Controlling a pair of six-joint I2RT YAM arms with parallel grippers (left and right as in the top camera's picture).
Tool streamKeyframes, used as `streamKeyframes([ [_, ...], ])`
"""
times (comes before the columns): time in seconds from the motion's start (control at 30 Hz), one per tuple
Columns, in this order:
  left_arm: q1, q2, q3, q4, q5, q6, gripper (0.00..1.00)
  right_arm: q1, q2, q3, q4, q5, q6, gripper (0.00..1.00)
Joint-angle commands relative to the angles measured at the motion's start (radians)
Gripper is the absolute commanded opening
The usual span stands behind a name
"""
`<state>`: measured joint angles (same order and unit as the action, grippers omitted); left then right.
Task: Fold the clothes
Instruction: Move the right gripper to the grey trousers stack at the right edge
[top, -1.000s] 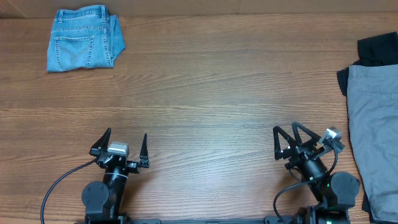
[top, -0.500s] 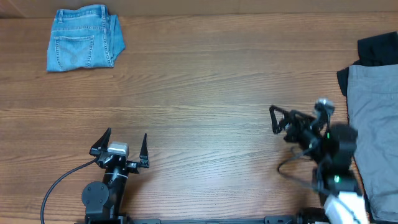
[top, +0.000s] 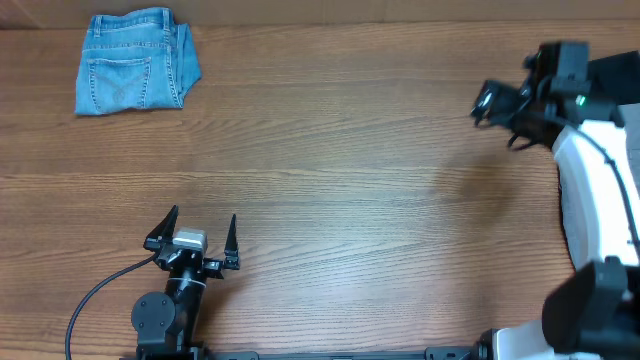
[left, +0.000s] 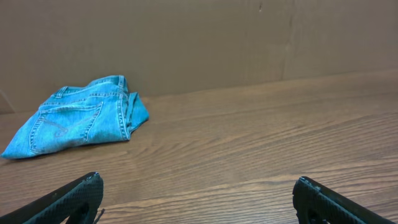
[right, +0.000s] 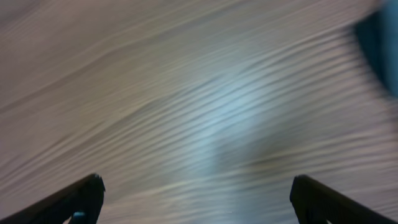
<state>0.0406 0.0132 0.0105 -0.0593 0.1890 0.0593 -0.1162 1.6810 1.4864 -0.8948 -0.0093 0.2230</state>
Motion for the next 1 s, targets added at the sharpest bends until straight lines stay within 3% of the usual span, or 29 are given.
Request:
streamKeyframes([
  [0.0, -0.006, -0.009, -0.006, 0.001, -0.009, 0.016, 1.0, -0.058, 0.06, 0.111, -0.023, 0.213, -0.019, 1.0],
  [0.4, -0.006, -0.009, -0.006, 0.001, -0.009, 0.016, 1.0, -0.229, 0.155, 0.11, 0.085, 0.226, -0.112, 1.0],
  [0.8, -0.006, -0.009, -0.006, 0.001, -0.009, 0.016, 1.0, -0.238, 0.327, 0.11, 0.184, 0.388, -0.154, 1.0],
  [0.97, -0.006, -0.009, -0.006, 0.001, -0.009, 0.016, 1.0, -0.237, 0.39, 0.11, 0.23, 0.408, -0.185, 0.93],
])
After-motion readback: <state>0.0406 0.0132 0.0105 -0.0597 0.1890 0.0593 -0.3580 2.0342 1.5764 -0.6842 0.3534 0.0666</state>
